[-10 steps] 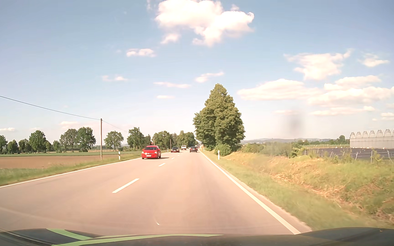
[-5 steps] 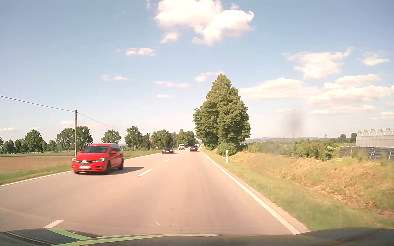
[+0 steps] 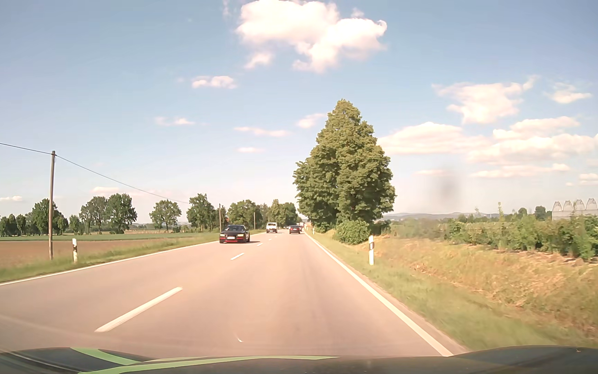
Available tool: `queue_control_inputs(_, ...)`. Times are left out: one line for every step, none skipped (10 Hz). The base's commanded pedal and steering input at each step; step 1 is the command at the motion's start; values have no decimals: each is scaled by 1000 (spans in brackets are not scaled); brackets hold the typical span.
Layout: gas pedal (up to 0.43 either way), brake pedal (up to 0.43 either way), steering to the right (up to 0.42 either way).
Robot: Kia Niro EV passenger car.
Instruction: Follow the waypoints while adhering to traffic rules and regulations
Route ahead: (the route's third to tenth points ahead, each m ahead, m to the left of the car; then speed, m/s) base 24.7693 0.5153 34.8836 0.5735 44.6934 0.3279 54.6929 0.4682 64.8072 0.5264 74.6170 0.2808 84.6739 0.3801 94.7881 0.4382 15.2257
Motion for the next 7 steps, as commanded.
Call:
queue_control_inputs(118, 0, -3)
queue_control_inputs(118, 0, -3)
queue_control_inputs(118, 0, -3)
queue_control_inputs(118, 0, -3)
queue_control_inputs(118, 0, -3)
queue_control_inputs(118, 0, -3)
queue_control_inputs(118, 0, -3)
